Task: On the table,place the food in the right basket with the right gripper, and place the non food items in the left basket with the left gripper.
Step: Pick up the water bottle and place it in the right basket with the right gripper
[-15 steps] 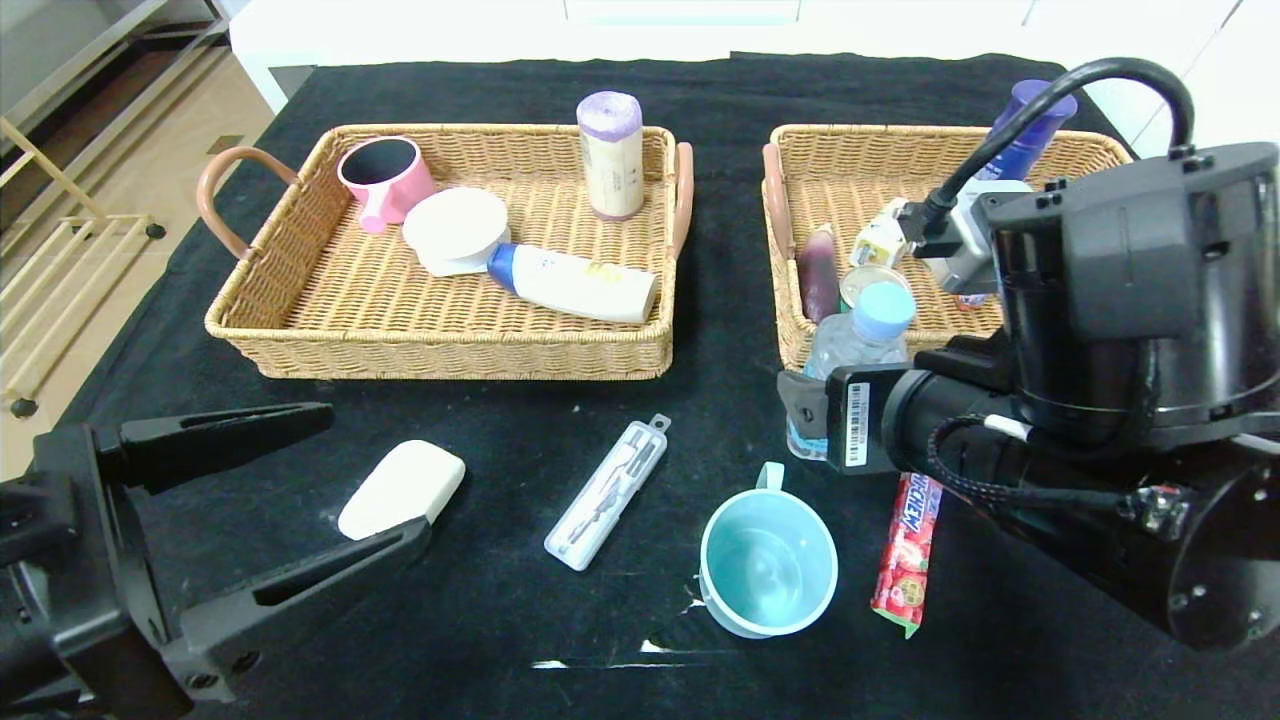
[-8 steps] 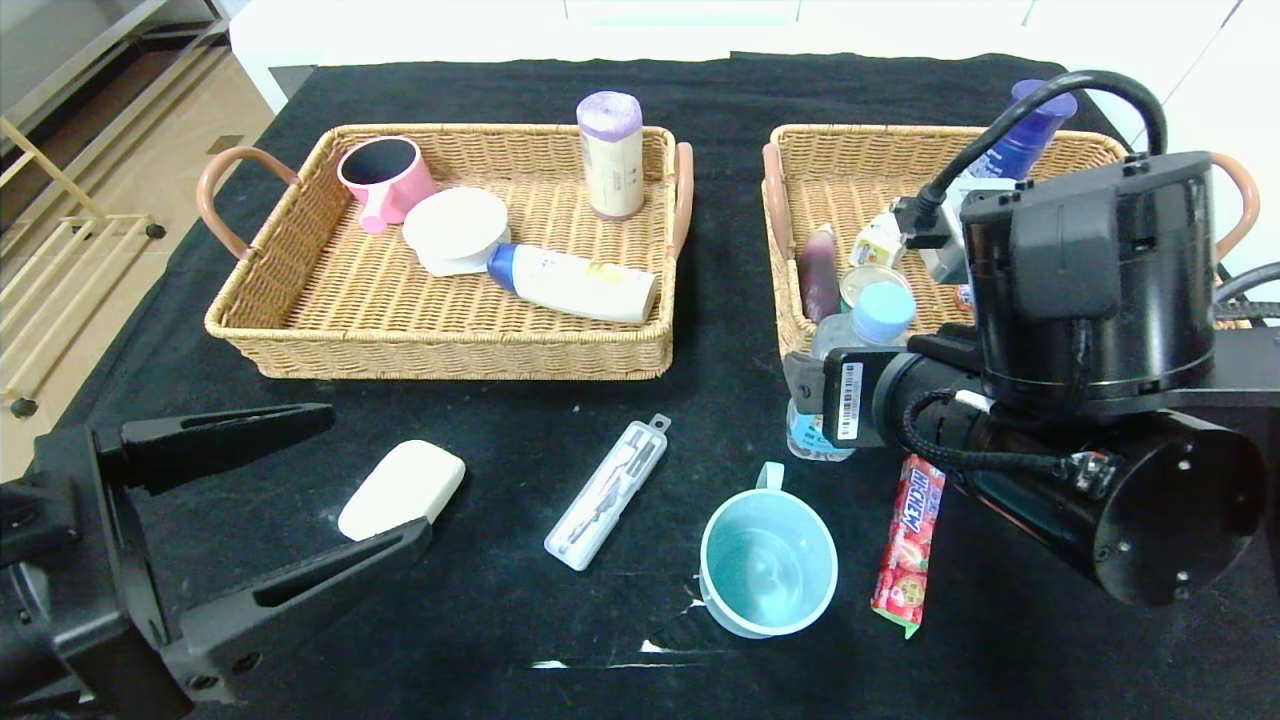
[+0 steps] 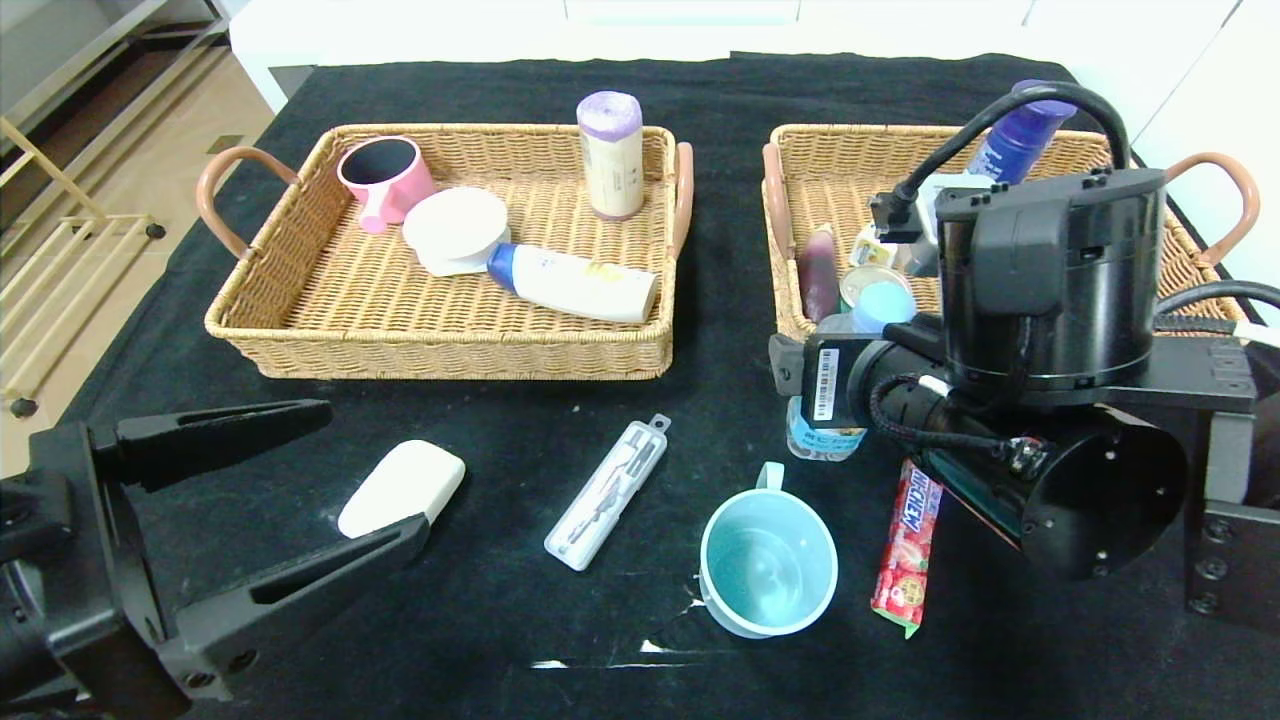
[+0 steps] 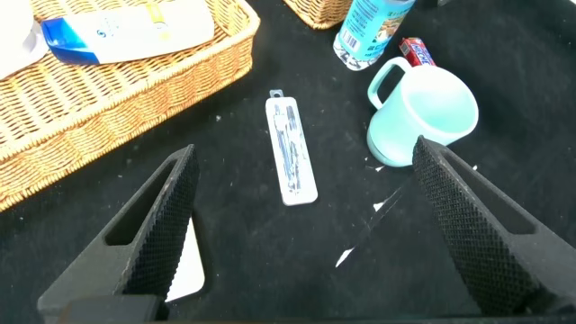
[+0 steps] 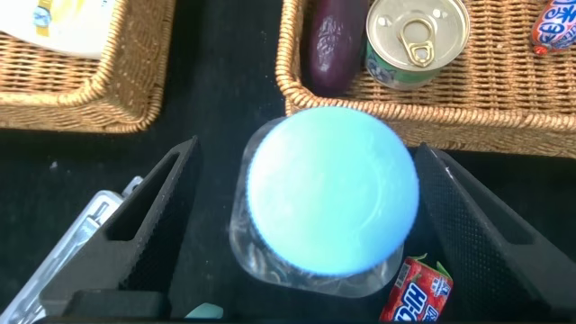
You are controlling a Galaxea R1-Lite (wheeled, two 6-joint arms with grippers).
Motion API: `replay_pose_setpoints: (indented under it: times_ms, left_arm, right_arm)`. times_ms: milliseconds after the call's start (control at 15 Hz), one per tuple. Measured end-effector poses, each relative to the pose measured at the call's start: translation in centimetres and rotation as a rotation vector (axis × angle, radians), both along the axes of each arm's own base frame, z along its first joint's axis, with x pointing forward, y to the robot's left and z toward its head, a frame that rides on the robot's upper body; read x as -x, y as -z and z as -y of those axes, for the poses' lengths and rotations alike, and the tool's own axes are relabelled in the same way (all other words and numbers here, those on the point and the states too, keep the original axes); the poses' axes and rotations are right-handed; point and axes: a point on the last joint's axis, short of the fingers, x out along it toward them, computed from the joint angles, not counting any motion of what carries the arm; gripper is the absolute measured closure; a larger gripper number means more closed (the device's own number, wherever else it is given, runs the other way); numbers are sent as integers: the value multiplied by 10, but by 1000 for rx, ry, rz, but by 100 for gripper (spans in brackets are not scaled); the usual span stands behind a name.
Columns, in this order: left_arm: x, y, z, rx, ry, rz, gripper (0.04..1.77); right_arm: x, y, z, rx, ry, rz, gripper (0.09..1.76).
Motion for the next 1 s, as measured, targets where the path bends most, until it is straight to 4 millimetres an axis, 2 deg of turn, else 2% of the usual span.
replay_pose_setpoints:
  times_ms: [200, 333, 467, 1000]
  left_arm:
    - [0, 0, 0, 0, 0, 0, 9]
    - [0, 0, 0, 0, 0, 0, 9]
    - [0, 0, 0, 0, 0, 0, 9]
    - [0, 0, 0, -2, 0, 0, 9]
  right_arm:
    - [-3, 2, 1, 8, 20, -2, 14]
    - [-4, 3, 2, 10, 22, -4, 52]
    - [-4, 4, 2, 12, 22, -6, 75]
    - [-4, 4, 2, 22, 21, -8, 77]
